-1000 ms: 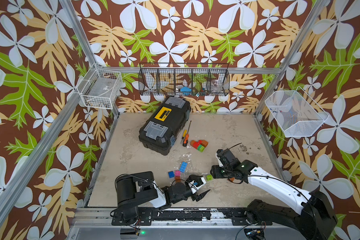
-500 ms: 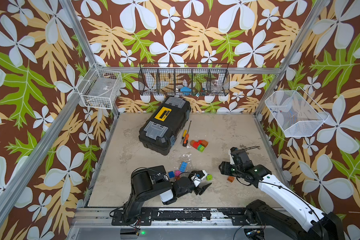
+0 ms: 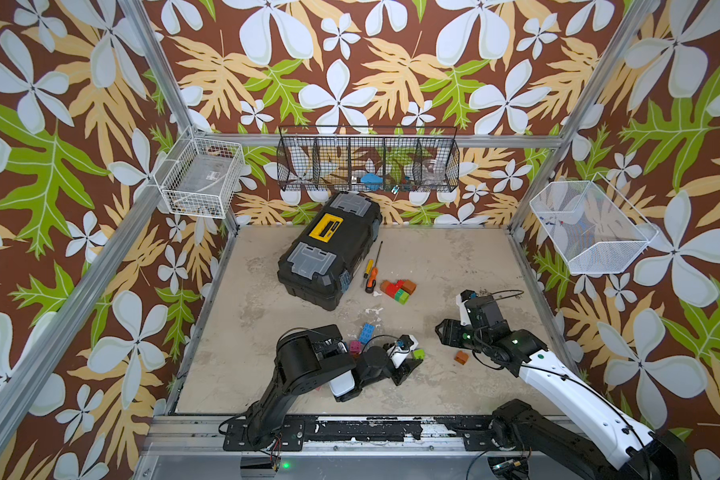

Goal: Assemble the letter h with lego
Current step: Adjust the lego brick at the center of the board.

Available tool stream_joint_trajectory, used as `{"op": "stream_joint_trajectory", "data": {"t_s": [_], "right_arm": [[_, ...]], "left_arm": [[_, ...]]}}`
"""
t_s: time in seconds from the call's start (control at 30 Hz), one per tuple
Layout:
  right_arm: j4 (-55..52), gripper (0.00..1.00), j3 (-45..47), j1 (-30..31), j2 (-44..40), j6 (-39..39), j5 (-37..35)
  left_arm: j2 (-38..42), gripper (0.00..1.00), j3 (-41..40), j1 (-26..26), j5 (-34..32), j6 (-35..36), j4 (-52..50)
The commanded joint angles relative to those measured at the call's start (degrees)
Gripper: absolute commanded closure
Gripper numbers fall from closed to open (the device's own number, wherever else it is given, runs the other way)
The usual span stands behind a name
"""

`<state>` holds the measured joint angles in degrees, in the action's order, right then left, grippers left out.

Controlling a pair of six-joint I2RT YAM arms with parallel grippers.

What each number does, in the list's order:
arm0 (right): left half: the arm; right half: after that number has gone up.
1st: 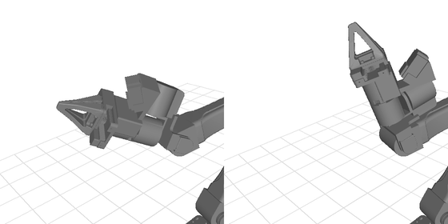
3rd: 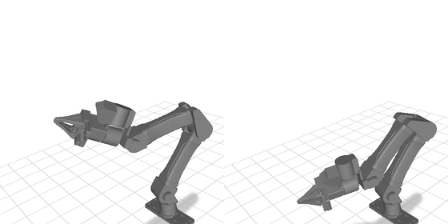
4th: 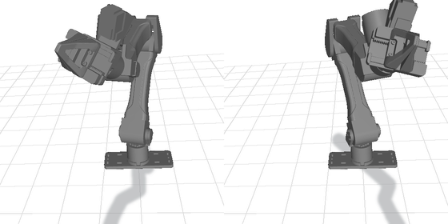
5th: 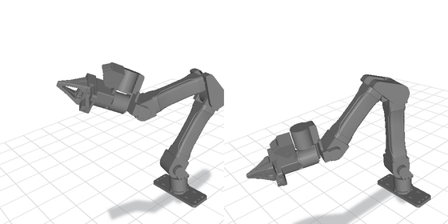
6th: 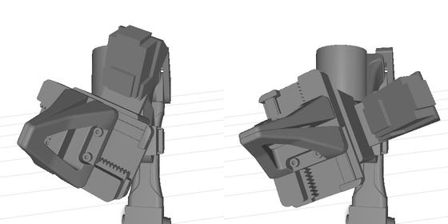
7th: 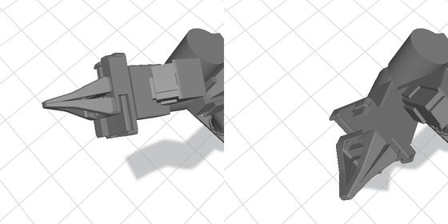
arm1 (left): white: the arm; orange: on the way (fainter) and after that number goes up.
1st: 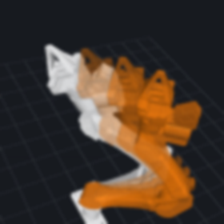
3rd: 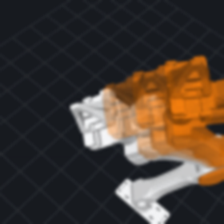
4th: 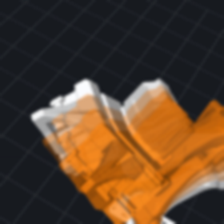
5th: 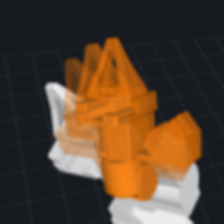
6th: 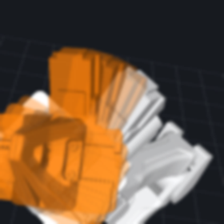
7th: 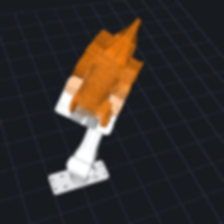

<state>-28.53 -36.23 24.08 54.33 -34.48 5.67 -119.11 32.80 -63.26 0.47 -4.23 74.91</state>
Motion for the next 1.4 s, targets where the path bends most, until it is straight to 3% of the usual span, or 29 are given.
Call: {"op": "stream_joint_trajectory", "data": {"t_s": [0.0, 0.17, 0.33, 0.5, 0.67, 0.73, 0.8, 0.87, 0.93, 1.0, 1.1, 1.37], "right_arm": [[0.80, 0.38, -0.54, 0.09, 0.23, -0.36, 0.39], [0.26, 0.38, -0.75, 0.05, -0.01, 0.21, -0.53], [-0.20, 0.38, -2.68, 0.01, 1.94, 1.90, 0.81], [0.06, 0.38, -2.47, 0.09, 4.32, 2.39, 3.81], [-0.24, 0.38, -1.77, 0.09, 6.59, 3.88, 7.55], [-0.62, 0.36, -1.82, 0.07, 6.82, -0.09, 11.11], [0.92, 0.35, -1.50, 0.02, 7.11, -7.84, 19.40], [8.73, 0.34, 2.83, 0.09, 6.58, -21.20, 29.32], [19.86, 0.34, 7.78, 1.09, 5.28, -33.33, 34.11], [23.65, 0.34, 8.99, 1.99, 3.96, -36.65, 31.73], [19.11, 0.33, 7.52, 3.70, 2.37, -38.33, 23.64], [24.51, 0.34, 10.79, 8.09, 5.85, -44.88, 20.09]], "left_arm": [[-1.18, 0.53, 0.43, 0.59, 2.96, -2.44, 1.40], [-1.11, 0.72, 0.29, 2.25, 5.81, -5.95, 1.50], [3.71, 0.75, -5.02, 2.23, 7.81, -16.30, 9.84], [6.56, 0.75, -6.97, 3.22, 12.35, -31.61, 7.88], [5.20, 0.74, -10.34, 4.97, 12.62, -37.56, 17.55], [4.56, 0.74, -10.47, 5.41, 11.57, -38.48, 17.60], [3.30, 0.74, -9.68, 5.42, 12.90, -37.88, 18.23], [2.72, 0.71, -9.71, 5.43, 12.63, -37.57, 19.83], [3.17, 0.70, -10.27, 5.43, 10.57, -37.30, 19.97], [3.15, 0.70, -10.64, 5.42, 9.34, -37.42, 20.79], [2.51, 0.71, -10.69, 5.81, 8.93, -39.15, 22.44], [1.76, 0.72, -11.60, 6.05, 8.08, -39.31, 25.49]]}}
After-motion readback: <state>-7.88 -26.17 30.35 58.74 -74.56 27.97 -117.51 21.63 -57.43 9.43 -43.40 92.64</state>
